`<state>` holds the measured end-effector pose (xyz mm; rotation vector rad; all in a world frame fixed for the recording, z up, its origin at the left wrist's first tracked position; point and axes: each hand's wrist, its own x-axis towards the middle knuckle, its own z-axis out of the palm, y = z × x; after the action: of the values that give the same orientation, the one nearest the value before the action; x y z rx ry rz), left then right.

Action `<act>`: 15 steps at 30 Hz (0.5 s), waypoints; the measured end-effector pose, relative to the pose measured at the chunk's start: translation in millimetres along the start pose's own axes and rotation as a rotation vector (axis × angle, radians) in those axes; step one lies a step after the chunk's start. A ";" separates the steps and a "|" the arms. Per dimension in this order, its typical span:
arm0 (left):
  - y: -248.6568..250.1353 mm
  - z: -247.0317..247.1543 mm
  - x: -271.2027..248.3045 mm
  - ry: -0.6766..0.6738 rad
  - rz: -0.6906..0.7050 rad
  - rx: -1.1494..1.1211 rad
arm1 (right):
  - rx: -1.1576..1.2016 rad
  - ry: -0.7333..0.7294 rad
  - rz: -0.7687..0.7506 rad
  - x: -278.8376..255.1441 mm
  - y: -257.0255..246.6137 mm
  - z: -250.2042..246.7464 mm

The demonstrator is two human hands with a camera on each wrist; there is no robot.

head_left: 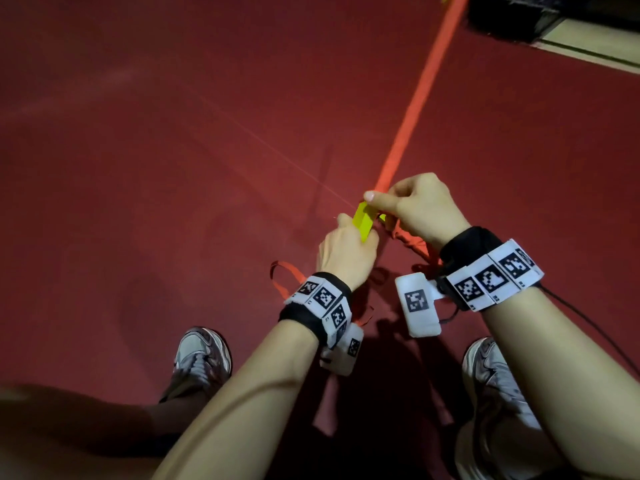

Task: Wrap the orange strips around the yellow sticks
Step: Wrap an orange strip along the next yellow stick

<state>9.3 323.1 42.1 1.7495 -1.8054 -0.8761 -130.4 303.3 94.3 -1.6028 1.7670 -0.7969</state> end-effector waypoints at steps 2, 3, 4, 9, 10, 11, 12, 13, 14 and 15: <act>0.9 2.7 -1.7 0.042 0.045 0.084 | -0.025 0.053 0.042 0.6 1.1 1.7; 1.7 4.6 -3.7 0.058 0.066 0.117 | -0.017 0.079 0.065 1.5 4.3 3.7; 1.7 7.1 -5.8 0.080 0.087 0.148 | 0.013 0.096 0.087 2.1 7.8 5.9; -1.6 9.8 -9.7 0.101 0.193 0.056 | 0.381 0.070 0.145 4.5 16.8 10.8; -0.7 7.0 -6.6 0.022 0.151 -0.098 | 0.412 0.063 0.128 4.3 16.3 7.0; 2.2 2.9 -3.3 -0.073 0.081 -0.297 | 0.433 0.042 0.101 4.5 15.9 2.0; 4.4 -1.0 -0.4 -0.173 -0.002 -0.505 | 0.453 -0.001 0.069 4.3 15.7 -3.3; 4.2 -4.4 2.3 -0.274 -0.075 -0.681 | 0.475 -0.056 0.037 4.4 15.7 -8.3; 3.7 -8.5 3.1 -0.374 -0.127 -0.815 | 0.490 -0.105 0.008 4.6 16.0 -12.1; 3.8 -12.9 1.5 -0.463 -0.159 -0.901 | 0.494 -0.144 -0.016 4.7 16.1 -14.4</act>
<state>15.9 320.0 53.5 1.1434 -1.1625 -1.9048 -152.0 300.4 90.7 -1.3051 1.3251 -1.0048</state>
